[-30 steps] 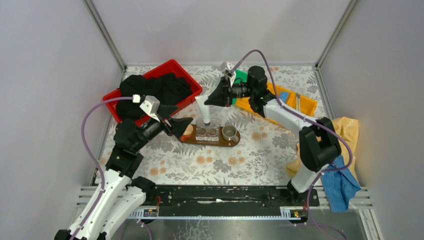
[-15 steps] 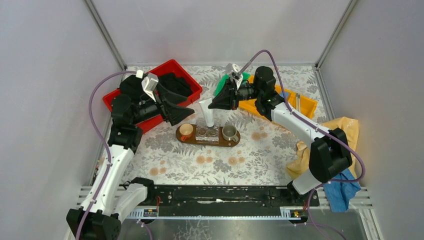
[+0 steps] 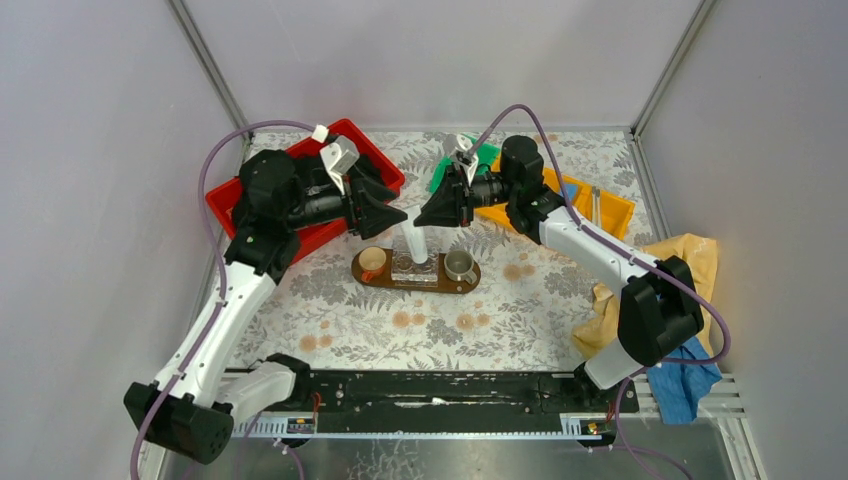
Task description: Prepare toiletry sets of a toothbrush and toothpaste on the tray
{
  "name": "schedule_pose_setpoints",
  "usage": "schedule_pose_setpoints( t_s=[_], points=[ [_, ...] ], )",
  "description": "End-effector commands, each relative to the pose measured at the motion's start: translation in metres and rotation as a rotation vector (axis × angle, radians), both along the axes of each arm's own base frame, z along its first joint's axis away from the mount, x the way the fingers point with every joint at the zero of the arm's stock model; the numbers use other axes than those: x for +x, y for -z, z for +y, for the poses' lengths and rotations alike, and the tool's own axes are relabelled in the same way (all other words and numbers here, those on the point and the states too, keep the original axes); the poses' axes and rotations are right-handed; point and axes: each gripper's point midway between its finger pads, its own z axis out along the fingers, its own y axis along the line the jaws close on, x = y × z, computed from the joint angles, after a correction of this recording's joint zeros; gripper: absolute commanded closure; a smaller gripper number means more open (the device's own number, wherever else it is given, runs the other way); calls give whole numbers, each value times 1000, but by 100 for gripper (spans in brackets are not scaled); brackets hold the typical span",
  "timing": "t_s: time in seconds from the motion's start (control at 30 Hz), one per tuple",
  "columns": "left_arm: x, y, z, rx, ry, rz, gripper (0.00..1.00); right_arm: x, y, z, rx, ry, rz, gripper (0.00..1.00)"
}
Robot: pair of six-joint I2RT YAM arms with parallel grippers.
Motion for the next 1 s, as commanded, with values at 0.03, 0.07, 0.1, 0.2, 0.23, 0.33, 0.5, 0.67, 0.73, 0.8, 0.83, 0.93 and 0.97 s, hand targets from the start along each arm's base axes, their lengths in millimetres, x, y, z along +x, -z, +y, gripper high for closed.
schedule_pose_setpoints(
  t_s=[0.03,0.07,0.1,0.2,0.23,0.33,0.5,0.67,0.73,0.8,0.83,0.93,0.97],
  points=[
    [5,18,-6,109,0,2,40,-7,-26,2,43,-25,-89,100],
    [5,20,-7,124,2,3,41,-6,-26,2,43,-24,-89,100],
    [7,23,-8,139,-2,9,43,-6,-26,3,42,-24,-90,100],
    [9,30,-12,180,4,21,51,-7,-25,2,40,-25,-89,100],
    [9,32,-14,193,9,31,54,-7,-25,2,40,-24,-90,100],
    [9,35,-18,211,26,39,73,-8,-24,1,39,-23,-91,100],
    [4,34,-19,216,48,33,100,-8,-22,1,27,-18,-91,100],
    [1,33,-16,232,49,-16,100,-6,-20,1,16,7,-78,77],
    [2,32,-12,247,36,-56,100,-1,-21,0,2,48,-75,53],
    [3,29,-8,267,26,-113,100,2,-19,-3,-24,85,-86,38],
    [3,29,-6,280,22,-140,100,3,-18,-6,-42,101,-101,34],
    [3,25,-2,307,25,-229,100,1,-15,-20,-80,134,-141,26],
    [2,26,-2,311,32,-250,100,0,-15,-26,-79,142,-145,24]
  ],
)
